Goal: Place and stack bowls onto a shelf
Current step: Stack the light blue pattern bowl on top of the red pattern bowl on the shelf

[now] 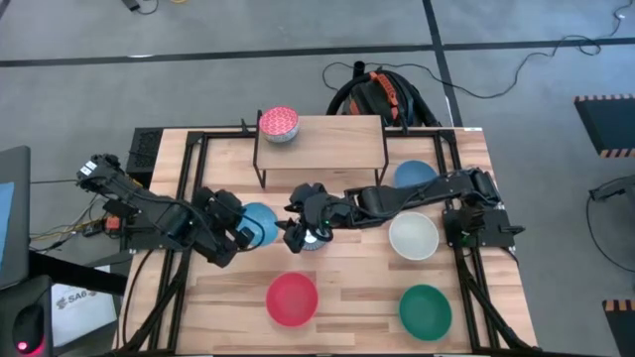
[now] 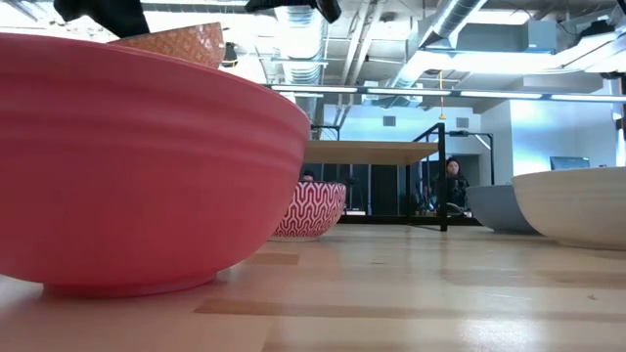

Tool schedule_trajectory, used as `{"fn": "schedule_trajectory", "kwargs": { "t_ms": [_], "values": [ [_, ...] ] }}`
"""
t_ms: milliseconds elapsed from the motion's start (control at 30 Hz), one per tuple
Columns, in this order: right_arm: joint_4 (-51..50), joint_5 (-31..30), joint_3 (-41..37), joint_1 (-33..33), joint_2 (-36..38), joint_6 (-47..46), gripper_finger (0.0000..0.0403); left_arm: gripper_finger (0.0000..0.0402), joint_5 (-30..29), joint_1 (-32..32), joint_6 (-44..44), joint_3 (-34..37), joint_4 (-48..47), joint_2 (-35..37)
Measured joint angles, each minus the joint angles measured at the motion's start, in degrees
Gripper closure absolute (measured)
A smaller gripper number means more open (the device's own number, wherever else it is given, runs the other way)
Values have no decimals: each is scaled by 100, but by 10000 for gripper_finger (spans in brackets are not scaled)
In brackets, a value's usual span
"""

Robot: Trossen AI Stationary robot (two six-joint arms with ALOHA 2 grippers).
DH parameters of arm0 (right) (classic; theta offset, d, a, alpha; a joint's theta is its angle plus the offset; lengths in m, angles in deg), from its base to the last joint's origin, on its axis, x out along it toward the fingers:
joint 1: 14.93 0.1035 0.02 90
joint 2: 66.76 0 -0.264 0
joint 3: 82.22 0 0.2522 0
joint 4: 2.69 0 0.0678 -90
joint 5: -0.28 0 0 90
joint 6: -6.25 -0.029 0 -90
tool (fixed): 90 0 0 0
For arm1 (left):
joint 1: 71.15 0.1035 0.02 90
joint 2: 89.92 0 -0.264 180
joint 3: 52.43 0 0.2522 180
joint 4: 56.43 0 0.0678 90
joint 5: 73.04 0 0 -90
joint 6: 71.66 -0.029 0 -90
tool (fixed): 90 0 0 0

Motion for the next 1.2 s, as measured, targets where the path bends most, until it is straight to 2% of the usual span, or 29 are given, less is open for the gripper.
{"fn": "schedule_trajectory", "kwargs": {
  "t_ms": [100, 233, 367, 533, 633, 733, 867, 1067, 1200],
  "values": [
    [140, -7, 0, 35, 15, -181, 138, 401, 81, -7, 14, 0, 62, 0],
    [-10, 551, 374, -36, -3, -191, 138, 401, 73, -126, 342, 0, -65, 74],
    [-342, 723, 865, -239, -91, 137, 138, 401, -126, -245, 496, 0, -77, 317],
    [-588, 755, 1056, -452, -80, 281, 138, 401, -371, -114, 632, 0, -80, 499],
    [-908, 1007, 1182, -513, -61, 724, 138, 401, -517, 5, 638, 0, 43, 498],
    [-1125, 1492, 1320, -626, -61, 1267, 138, 401, -668, 90, 350, 0, 497, 498],
    [-1445, 2055, 1588, -758, -61, 1545, 138, 401, -745, 116, -230, 0, 1323, 573],
    [-2212, 2171, 2114, -938, -57, 1890, 138, 401, -859, 114, -1283, 0, 2379, 570],
    [-2796, 2255, 2554, -1111, -57, 2071, 138, 401, -1106, 233, -1549, 0, 2819, 602]
  ]
}}
